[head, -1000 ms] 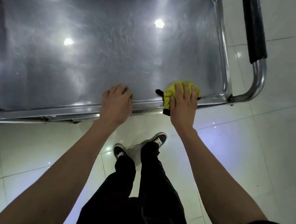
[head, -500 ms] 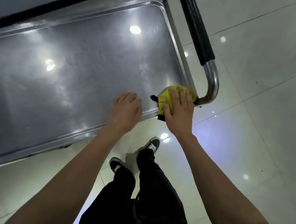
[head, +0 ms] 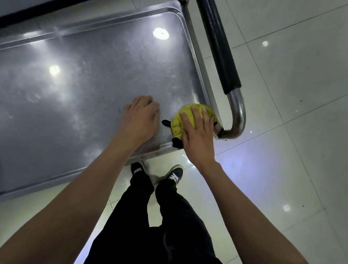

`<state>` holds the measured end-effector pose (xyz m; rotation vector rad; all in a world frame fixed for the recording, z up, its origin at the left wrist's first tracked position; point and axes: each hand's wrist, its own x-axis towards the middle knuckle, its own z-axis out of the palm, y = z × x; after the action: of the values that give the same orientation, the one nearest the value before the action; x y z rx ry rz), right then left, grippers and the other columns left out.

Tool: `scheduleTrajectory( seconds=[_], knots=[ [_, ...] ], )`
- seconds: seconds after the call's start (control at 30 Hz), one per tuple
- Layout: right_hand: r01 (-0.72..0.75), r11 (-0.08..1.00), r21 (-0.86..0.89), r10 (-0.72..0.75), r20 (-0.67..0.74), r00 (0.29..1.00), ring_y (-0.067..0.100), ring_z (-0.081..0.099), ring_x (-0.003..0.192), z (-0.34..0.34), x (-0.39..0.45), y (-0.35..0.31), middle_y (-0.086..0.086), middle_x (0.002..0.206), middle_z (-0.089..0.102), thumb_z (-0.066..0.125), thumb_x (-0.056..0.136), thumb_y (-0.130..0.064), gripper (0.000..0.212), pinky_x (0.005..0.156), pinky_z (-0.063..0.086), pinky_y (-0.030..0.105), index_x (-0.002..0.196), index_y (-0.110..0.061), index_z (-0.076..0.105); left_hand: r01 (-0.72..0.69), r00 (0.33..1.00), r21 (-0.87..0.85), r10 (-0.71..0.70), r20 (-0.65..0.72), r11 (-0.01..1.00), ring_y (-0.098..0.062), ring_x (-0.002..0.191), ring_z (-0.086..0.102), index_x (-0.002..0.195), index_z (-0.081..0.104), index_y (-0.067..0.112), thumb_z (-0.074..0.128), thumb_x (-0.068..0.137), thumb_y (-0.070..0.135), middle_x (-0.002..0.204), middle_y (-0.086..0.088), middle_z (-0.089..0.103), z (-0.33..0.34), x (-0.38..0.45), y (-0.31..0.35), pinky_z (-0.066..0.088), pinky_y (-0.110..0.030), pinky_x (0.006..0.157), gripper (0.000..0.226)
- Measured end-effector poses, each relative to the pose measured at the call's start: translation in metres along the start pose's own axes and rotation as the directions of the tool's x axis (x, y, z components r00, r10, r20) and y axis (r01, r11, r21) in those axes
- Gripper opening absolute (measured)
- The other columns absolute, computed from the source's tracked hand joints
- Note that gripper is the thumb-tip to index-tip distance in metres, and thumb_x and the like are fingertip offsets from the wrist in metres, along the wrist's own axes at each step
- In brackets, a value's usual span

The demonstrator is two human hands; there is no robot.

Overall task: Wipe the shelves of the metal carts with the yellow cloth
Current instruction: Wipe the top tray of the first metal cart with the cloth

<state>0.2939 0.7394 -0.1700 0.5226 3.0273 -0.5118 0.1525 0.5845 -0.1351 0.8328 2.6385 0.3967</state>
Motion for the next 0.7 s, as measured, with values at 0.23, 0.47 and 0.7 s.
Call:
scheduleTrajectory(
  seconds=[0.23, 0.47, 0.7],
  knots=[
    [-0.075, 0.995, -0.061, 0.075, -0.002, 0.997, 0.038, 0.012, 0.15, 0.004, 0.058, -0.011, 0.01, 0.161, 0.025, 0.044, 0.102, -0.028, 0.047, 0.119, 0.012, 0.059, 0.149, -0.027, 0.04, 0.018, 1.0, 0.058, -0.019, 0.017, 0.998, -0.029, 0.141, 0.029, 0.13, 0.06, 0.019, 0.047, 0.098, 0.027, 0.146, -0.009, 0.043, -0.013, 0.062, -0.017, 0.029, -0.048, 0.106, 0.036],
    [-0.134, 0.986, -0.1, 0.136, 0.009, 0.991, 0.037, 0.01, 0.15, -0.004, 0.132, -0.019, 0.011, 0.161, 0.021, 0.04, 0.103, -0.034, 0.049, 0.119, 0.011, 0.058, 0.151, -0.028, 0.035, 0.018, 0.998, 0.188, -0.029, 0.059, 0.982, -0.039, 0.148, 0.014, 0.147, 0.041, 0.029, 0.046, 0.098, 0.036, 0.161, -0.012, 0.023, -0.02, 0.107, -0.037, 0.026, -0.064, 0.108, 0.05],
    [-0.085, 0.99, -0.11, 0.087, 0.017, 0.996, 0.037, 0.009, 0.15, -0.012, 0.237, -0.03, 0.01, 0.162, 0.02, 0.038, 0.103, -0.035, 0.051, 0.12, 0.009, 0.058, 0.153, -0.027, 0.033, -0.02, 0.997, 0.195, 0.004, 0.082, 0.981, -0.039, 0.151, 0.011, 0.153, 0.031, 0.03, 0.039, 0.098, 0.044, 0.165, -0.011, 0.018, -0.021, 0.117, -0.044, 0.021, -0.065, 0.111, 0.057]
  ],
)
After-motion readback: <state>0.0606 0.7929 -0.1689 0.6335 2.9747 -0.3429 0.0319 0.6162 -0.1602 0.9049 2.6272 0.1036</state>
